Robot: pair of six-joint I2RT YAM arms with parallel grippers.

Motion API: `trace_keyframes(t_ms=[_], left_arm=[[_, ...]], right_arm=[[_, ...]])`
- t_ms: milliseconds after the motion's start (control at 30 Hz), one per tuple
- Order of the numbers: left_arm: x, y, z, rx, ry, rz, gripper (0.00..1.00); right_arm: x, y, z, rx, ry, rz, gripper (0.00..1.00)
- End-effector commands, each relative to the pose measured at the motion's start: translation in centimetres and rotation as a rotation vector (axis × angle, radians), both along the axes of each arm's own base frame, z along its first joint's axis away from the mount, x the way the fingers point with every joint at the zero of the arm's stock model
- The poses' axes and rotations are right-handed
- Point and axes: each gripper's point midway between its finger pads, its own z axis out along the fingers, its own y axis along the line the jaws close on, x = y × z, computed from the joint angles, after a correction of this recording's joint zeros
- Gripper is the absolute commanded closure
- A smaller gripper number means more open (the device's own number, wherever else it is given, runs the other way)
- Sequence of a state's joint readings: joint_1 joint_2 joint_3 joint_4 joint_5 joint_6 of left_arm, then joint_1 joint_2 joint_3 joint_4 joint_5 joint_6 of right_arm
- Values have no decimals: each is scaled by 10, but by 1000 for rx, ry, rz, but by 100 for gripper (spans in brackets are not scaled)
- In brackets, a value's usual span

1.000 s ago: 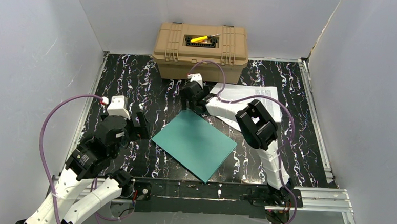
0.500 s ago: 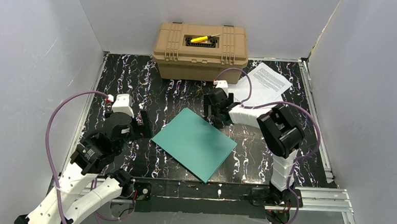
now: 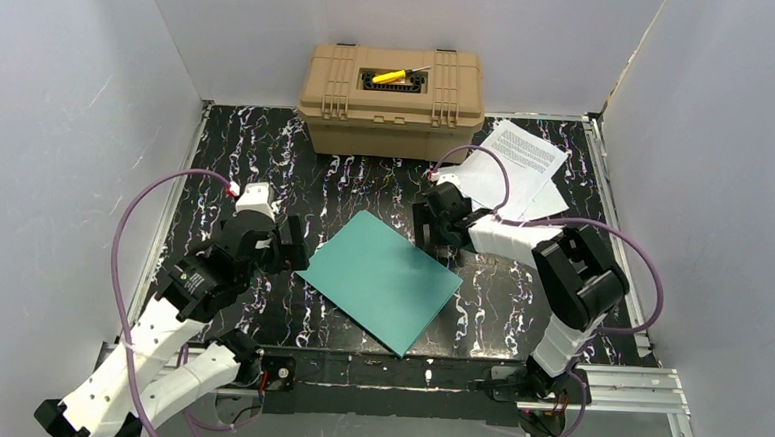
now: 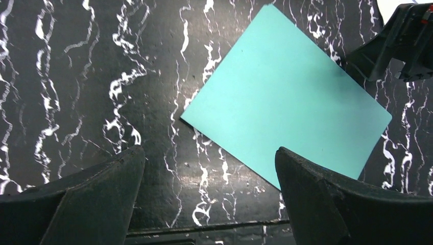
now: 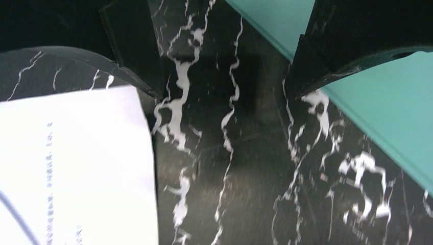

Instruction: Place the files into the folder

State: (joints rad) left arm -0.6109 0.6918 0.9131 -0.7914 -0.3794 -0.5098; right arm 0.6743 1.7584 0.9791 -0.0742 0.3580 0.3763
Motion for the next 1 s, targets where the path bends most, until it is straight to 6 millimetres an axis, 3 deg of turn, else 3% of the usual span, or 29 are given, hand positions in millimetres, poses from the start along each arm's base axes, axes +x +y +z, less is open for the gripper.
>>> trace_keyframes(t_ms=[0,233,467,700,967], left_arm=[[-16,-4,-16,-53,110,26,2],[-39,-24,-50,-165,299,48,2],[-56,-48,-91,-263,476,49,2],[-63,-74,-121,-357,597,30,2],[-56,-99,-151,-396,700,15,2]], right_arm=[[-27,5,15,44,76,108,1],[-54,25,23,176,145,211,1],[-78,26,8,221,212,263,1],[-100,18,-2,232,252,295,1],[-133,9,-12,298,294,306,1]])
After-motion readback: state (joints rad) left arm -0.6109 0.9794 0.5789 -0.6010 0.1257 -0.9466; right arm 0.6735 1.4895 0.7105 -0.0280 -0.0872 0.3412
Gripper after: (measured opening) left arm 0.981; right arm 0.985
